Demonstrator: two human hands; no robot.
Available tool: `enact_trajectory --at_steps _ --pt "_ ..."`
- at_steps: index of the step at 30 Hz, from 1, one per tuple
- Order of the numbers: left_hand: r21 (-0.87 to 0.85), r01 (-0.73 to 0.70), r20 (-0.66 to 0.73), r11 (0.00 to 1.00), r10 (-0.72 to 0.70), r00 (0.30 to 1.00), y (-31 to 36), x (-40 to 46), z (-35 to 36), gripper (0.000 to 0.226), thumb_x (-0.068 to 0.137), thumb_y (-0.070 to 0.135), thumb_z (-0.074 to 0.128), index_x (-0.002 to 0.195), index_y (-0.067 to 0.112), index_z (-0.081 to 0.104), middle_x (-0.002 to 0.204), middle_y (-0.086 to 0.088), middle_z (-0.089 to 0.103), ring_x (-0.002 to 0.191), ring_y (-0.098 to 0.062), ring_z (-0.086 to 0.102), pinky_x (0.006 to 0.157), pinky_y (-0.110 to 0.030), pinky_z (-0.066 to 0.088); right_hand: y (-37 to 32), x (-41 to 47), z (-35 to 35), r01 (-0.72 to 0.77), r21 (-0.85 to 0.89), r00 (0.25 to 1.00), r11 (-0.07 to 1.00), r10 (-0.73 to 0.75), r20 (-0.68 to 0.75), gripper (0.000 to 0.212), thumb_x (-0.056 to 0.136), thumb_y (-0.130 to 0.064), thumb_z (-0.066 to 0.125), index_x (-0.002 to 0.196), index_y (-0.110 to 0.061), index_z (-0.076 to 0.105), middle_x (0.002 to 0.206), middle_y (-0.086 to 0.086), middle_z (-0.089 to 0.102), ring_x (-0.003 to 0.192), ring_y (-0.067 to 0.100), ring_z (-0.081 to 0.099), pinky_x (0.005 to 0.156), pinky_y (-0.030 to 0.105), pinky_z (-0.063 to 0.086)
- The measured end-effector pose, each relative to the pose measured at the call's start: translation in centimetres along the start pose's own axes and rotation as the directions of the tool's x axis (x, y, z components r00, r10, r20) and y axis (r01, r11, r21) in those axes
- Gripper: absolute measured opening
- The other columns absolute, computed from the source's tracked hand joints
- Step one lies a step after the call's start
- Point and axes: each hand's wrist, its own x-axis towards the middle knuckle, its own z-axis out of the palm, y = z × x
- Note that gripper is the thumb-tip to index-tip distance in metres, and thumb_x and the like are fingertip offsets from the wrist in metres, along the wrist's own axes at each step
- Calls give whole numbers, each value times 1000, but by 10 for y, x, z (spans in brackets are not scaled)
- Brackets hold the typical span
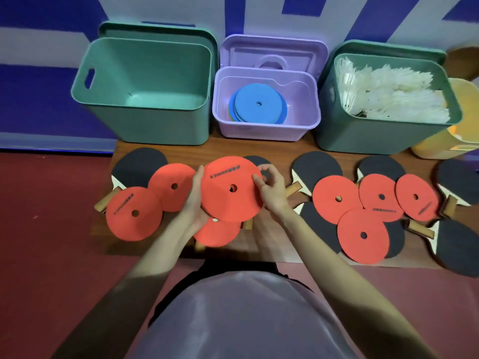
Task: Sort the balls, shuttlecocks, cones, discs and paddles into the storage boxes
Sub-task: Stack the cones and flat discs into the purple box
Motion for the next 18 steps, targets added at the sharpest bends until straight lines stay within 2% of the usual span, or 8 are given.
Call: enact_trajectory --at_steps 3,5,8,10,11,13,16,18 --pt "-17 -15 0 1000 15 1000 3 -4 -11 18 94 21 57 106 13 67 96 -7 73 81 -16 71 69 -28 57 6 1 15 -11 -68 999 998 14 45 11 90 -4 59 91 -16 57 83 1 60 66 6 52 61 20 42" --pt "17 -33 -68 999 34 997 4 -6 -23 16 90 10 62 104 10 67 94 -8 72 75 -16 71 63 -26 56 9 4 22 -12 -132 998 991 20 57 6 90 -8 60 92 -14 61 72 -4 57 65 8 51 63 24 43" --pt "19 -71 -149 997 73 986 6 -4 -41 13 87 8 65 99 11 68 86 -5 74 75 -16 70 63 -27 57 16 9 32 -34 -187 996 982 48 72 9 92 -10 57 89 -14 65 73 -2 61 68 13 57 67 36 50" --pt "5 -98 -206 995 97 974 10 -5 -52 21 86 11 68 107 9 67 95 -8 73 83 -19 69 72 -32 57 23 11 39 -42 -270 995 962 64 76 13 91 -6 55 90 -15 64 79 -2 63 76 17 59 71 34 49" --pt "-10 -111 -240 994 105 965 12 -4 -59 27 85 12 69 111 8 66 101 -11 71 87 -22 68 78 -35 57 29 12 41 -43 -337 993 940 78 90 13 90 -4 55 92 -13 64 84 0 64 80 18 60 72 29 47" --pt "-44 -118 -272 992 102 957 15 -5 -73 25 85 12 68 110 7 66 103 -12 70 87 -23 68 83 -37 55 39 12 46 -28 -508 980 861 124 155 17 87 -3 58 103 -6 63 96 8 66 91 24 62 74 20 40" --pt "-47 -109 -257 993 93 962 18 -6 -94 18 85 3 62 102 6 67 99 -12 70 79 -19 68 74 -31 55 53 12 57 79 -763 940 642 207 271 46 82 -18 66 125 -9 53 115 17 58 111 32 51 90 31 39" --pt "-37 -109 -304 993 93 948 19 -6 -105 31 82 0 60 113 1 62 101 -14 67 79 -20 67 64 -27 55 53 11 67 105 -839 914 534 279 293 64 78 -27 72 134 -12 44 122 18 48 118 34 41 97 37 38"
